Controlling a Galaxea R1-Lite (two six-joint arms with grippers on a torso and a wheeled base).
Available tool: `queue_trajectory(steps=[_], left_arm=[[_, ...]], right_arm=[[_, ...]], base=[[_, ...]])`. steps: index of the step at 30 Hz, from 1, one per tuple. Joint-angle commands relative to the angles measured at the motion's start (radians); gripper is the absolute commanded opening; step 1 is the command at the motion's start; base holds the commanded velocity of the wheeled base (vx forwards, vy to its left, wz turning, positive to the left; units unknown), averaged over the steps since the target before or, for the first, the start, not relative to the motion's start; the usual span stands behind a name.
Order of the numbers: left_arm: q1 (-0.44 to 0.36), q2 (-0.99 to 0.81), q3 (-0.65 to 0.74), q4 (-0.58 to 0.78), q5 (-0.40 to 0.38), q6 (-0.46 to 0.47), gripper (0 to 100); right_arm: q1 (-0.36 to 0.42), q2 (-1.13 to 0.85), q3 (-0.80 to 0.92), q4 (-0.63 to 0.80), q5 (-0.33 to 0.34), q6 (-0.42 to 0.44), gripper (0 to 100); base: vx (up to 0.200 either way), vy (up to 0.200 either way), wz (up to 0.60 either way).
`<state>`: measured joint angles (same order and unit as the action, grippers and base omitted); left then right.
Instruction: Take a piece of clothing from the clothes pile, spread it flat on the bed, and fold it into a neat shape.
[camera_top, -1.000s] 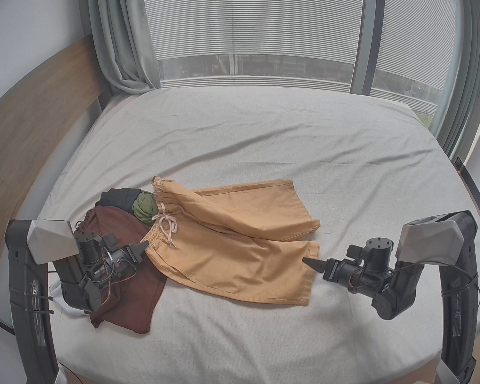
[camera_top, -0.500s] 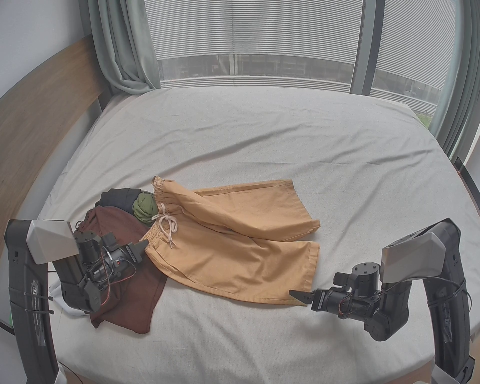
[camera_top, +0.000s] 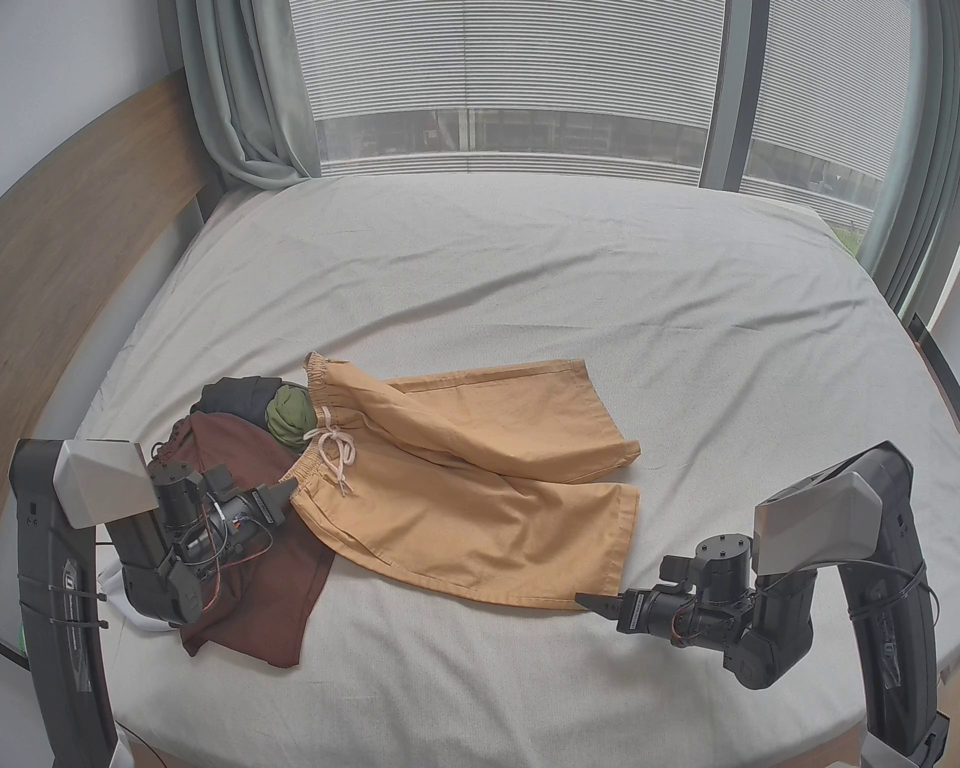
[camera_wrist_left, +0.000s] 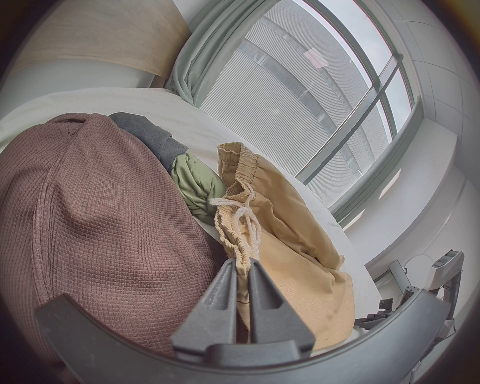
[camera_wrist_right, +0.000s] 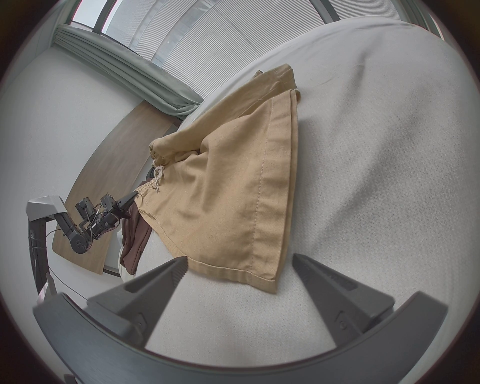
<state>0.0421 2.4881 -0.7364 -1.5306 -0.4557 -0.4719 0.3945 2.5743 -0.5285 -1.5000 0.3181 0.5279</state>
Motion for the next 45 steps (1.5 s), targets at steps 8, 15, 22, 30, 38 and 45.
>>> queue_trajectory(steps=[8,15,22,30,38,45], left_arm=[[0.002,0.002,-0.003,-0.002,0.0,-0.001,0],[-0.002,-0.002,0.012,-0.014,-0.009,0.001,0],[-0.01,-0.061,0.111,-0.014,-0.021,0.006,0],[-0.001,-0.19,0.315,-0.014,-0.092,0.01,0],[0.007,-0.259,0.48,-0.014,-0.104,0.101,0],[0.008,-0.221,0.531,-0.014,-0.103,0.171,0]], right_arm=[[-0.009,-0.005,0.007,0.0,0.001,0.0,0],[-0.019,-0.052,0.051,-0.02,0.001,0.0,0],[-0.042,-0.129,0.148,-0.04,0.003,-0.009,0],[-0.066,-0.186,0.269,-0.04,0.004,-0.065,0],[-0.055,-0.201,0.361,-0.042,0.004,-0.077,0],[-0.054,-0.187,0.397,-0.042,0.018,-0.086,0]], base=[[0.0,0.0,0.0],[0.0,0.0,0.0],[0.0,0.0,0.0],[0.0,0.0,0.0],[0.0,0.0,0.0],[0.0,0.0,0.0]])
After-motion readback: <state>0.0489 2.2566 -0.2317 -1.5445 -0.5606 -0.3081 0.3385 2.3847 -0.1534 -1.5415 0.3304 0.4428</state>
